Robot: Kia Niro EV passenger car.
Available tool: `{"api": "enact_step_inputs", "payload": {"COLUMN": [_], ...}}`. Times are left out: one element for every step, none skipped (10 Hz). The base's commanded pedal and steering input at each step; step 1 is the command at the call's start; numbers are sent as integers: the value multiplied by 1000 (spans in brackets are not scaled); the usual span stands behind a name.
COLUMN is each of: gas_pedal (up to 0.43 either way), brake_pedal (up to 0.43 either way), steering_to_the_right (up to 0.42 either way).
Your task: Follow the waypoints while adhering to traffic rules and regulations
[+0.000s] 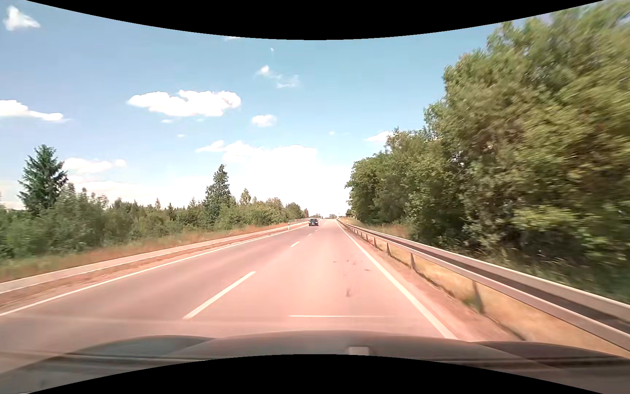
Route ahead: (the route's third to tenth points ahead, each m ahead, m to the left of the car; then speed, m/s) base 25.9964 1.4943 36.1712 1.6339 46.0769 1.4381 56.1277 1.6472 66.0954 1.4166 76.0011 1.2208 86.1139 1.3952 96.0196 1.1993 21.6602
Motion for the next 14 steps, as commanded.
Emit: {"api": "enact_step_inputs", "payload": {"gas_pedal": [240, 240, 240, 240, 240, 240, 240, 240, 240, 240, 240, 240, 240, 240], "brake_pedal": [0, 0, 0, 0, 0, 0, 0, 0, 0, 0, 0, 0, 0, 0], "steering_to_the_right": [-2, -2, -2, -2, -2, -2, -2, -2, -2, -2, -2, -2, -2, -2]}}
